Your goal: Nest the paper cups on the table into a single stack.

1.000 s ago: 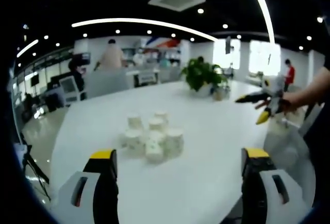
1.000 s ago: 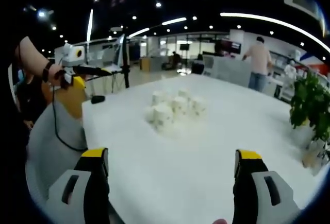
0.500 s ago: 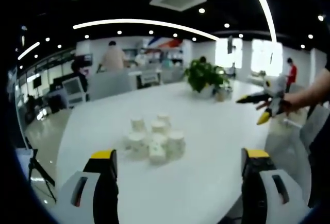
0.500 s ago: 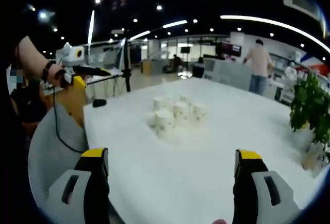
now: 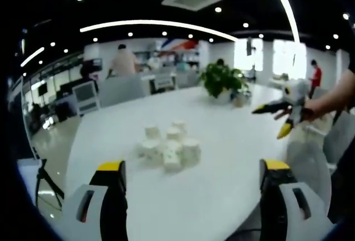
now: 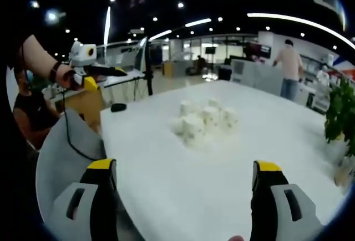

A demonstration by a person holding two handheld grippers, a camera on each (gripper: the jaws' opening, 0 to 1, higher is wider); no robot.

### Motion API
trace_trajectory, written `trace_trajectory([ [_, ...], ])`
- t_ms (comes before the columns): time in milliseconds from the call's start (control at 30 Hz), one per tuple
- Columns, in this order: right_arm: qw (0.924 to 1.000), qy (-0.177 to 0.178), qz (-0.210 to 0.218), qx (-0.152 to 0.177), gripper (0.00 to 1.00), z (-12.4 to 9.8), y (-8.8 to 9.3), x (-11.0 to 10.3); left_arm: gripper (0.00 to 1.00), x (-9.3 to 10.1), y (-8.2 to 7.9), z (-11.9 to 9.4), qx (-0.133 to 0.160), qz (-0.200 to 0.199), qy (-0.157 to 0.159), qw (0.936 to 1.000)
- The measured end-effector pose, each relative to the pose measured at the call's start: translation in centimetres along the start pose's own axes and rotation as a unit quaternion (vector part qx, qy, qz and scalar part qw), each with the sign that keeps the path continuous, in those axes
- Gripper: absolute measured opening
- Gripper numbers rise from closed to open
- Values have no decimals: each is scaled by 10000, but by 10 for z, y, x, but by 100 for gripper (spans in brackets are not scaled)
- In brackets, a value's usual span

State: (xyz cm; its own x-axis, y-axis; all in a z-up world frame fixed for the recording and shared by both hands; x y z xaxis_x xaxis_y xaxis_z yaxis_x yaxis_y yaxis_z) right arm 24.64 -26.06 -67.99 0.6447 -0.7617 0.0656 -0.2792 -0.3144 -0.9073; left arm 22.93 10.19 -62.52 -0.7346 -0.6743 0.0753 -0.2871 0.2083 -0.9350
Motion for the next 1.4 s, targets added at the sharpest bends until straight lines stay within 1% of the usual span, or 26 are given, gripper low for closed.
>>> trace_trajectory([
  [200,10000,34,-3,60,100,-1,-3,1,98,0,-8,3,81,67,44,9999],
  [400,9999,117,15,86,100,4,-3,5,98,-14,-8,11,109,101,126,9998],
  [500,9998,179,58,94,100,6,-5,8,98,-19,-8,17,172,81,201,9996],
  [600,9996,249,64,96,100,10,-9,10,98,-27,-3,25,125,73,353,9993],
  [700,9994,348,30,51,100,15,-16,13,98,-34,-2,31,184,34,450,9988],
  [800,9989,445,45,135,100,16,-26,17,98,-40,-8,39,288,48,578,9979],
  [900,9984,539,-61,181,100,20,-37,19,98,-49,-13,45,361,112,698,9968],
  [1000,9978,629,-83,176,100,23,-42,23,97,-59,-16,49,384,113,754,9964],
  [1033,9976,663,-78,171,100,24,-42,24,97,-63,-17,49,436,86,774,9960],
  [1067,9973,727,-21,95,100,26,-40,25,97,-66,-17,49,470,86,780,9958],
  [1100,9970,774,38,25,100,27,-40,26,97,-69,-16,50,480,61,777,9958],
  [1200,9958,905,128,38,100,29,-43,26,97,-76,-12,49,489,22,785,9957],
  [1333,9941,1071,130,-57,100,31,-44,26,96,-83,-4,45,444,4,813,9957],
  [1367,9936,1117,130,-71,100,31,-44,25,96,-87,-1,44,390,1,811,9959],
  [1400,9931,1167,104,-105,100,31,-44,25,96,-89,0,43,415,7,814,9958],
])
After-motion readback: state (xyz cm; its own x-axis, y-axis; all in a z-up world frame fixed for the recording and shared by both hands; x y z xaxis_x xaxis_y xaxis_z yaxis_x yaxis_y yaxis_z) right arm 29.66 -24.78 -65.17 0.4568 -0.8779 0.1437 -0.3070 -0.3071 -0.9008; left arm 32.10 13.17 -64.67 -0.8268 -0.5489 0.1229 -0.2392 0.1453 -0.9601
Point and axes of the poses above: the point that each gripper's makers call its tool centre point, and the gripper's own axes: z roughly forward along the fingers, x roughly to its right, y roughly out of its underside, the point moved 8 cm from there along -z, roughly backward along the fingers, and after that the axes turned 11 degrees about y, right-handed, at the moved point
